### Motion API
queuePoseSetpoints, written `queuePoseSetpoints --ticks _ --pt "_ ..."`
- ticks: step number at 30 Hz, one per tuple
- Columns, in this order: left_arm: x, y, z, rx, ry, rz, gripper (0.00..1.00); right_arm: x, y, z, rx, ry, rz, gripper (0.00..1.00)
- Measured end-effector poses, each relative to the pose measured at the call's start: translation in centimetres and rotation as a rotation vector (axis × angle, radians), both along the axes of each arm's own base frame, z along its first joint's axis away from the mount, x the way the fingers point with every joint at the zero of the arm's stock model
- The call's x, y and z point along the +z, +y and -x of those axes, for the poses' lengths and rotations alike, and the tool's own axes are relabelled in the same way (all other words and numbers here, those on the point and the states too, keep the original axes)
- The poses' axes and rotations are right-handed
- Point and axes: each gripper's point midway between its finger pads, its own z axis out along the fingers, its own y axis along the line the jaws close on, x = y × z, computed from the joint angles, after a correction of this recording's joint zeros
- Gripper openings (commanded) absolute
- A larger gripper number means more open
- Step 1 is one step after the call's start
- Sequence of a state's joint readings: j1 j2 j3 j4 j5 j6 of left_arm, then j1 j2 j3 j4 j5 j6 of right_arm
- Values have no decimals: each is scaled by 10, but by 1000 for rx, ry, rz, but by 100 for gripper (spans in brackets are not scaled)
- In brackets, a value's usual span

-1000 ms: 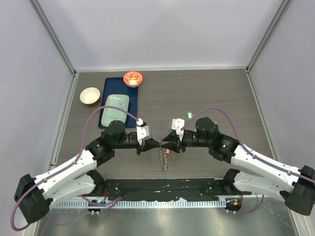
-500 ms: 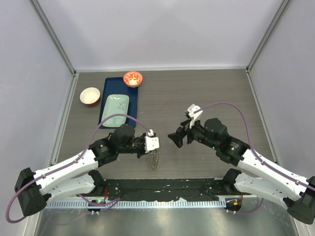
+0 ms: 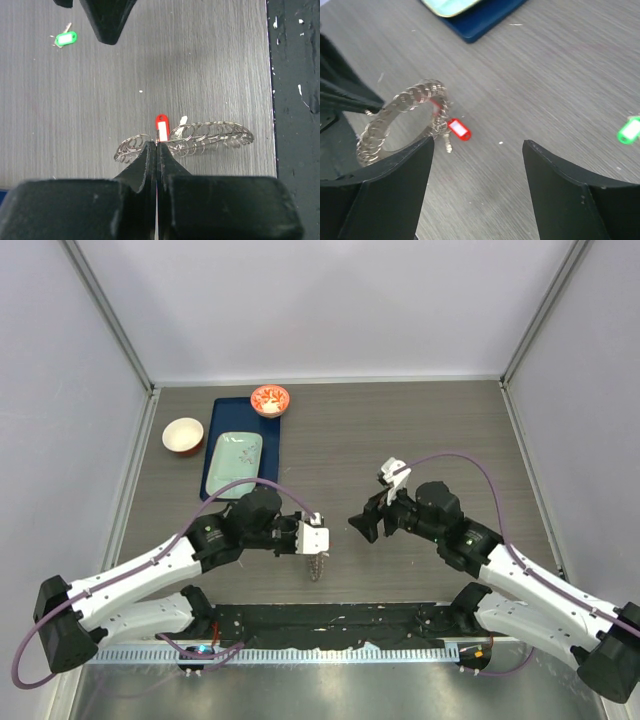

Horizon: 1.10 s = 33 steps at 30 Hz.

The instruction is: Put the keys on the keyring

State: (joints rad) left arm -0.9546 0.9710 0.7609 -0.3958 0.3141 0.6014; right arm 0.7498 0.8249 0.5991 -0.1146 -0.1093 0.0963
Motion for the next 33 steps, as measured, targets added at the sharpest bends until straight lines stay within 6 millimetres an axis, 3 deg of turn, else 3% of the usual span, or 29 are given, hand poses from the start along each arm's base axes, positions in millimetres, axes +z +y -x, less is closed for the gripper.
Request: queuePoseSetpoints --ticks 4,14,25,33 --pt "-6 2 1 -6 9 -26 0 -7 17 18 155 -33 -17 73" --pt "-5 0 2 -10 12 -14 0 -16 71 61 500 -188 21 53" --pt "-2 -7 4 -18 30 32 0 -13 81 61 567 -301 41 36" --pt "1 -11 7 -23 45 58 0 -8 85 66 609 -327 20 33"
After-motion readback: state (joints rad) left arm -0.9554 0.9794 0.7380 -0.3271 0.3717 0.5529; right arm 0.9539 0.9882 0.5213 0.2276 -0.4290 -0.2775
